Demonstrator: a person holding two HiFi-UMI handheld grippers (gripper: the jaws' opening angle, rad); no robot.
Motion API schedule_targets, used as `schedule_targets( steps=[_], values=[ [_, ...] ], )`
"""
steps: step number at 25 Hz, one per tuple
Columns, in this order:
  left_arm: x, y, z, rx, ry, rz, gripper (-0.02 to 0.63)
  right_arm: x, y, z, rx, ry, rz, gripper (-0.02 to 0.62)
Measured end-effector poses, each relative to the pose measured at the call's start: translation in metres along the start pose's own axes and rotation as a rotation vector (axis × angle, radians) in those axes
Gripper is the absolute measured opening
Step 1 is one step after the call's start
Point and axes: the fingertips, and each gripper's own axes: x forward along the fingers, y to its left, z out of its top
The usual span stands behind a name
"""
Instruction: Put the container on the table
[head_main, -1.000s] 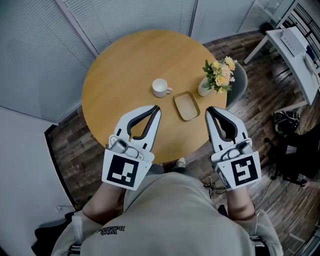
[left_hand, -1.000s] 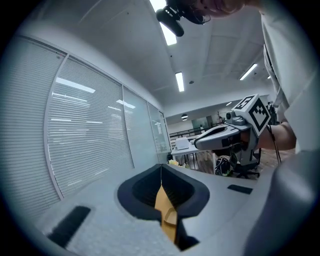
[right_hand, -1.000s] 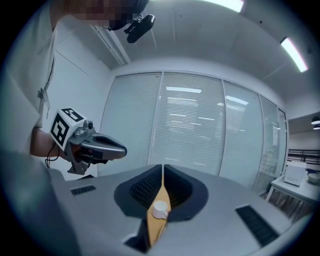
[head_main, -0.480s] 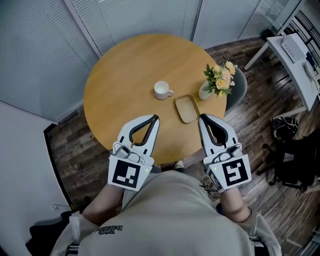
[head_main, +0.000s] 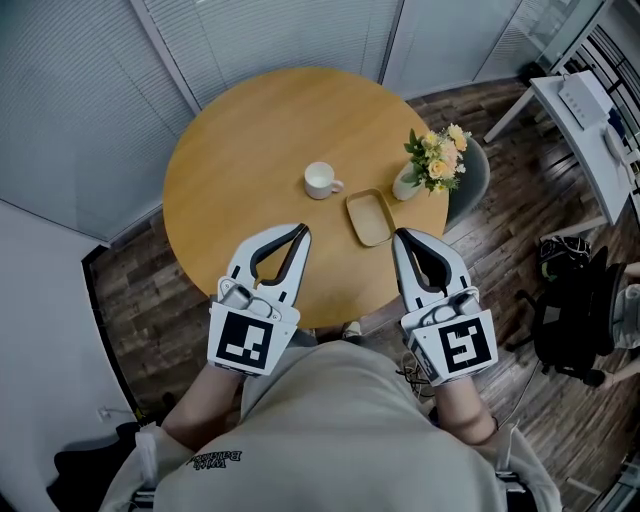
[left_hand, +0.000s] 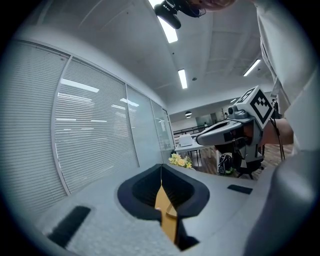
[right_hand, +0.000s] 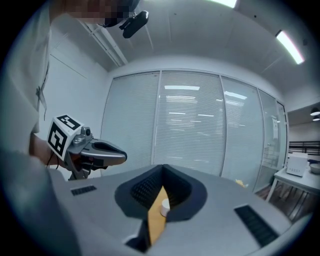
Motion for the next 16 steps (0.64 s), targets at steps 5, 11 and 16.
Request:
schedule_targets(
  steps=[5, 11, 16],
  values=[
    [-0.007, 0.016, 0.0, -0.008, 0.011, 0.04, 0.021, -0.004, -0.012, 0.005, 0.022, -0.021, -0.021, 0.028],
    [-0.013, 0.023, 0.003, -0.004, 0.007, 0.05, 0.021, -0.003, -0.01, 0.012, 0.013, -0.056, -0.026, 0.028],
    [-0.014, 0.021, 0.001, 0.015, 0.006, 0.035, 0.021, -0.001, -0.008, 0.015, 0.007, -0.059, -0.023, 0.028]
  ],
)
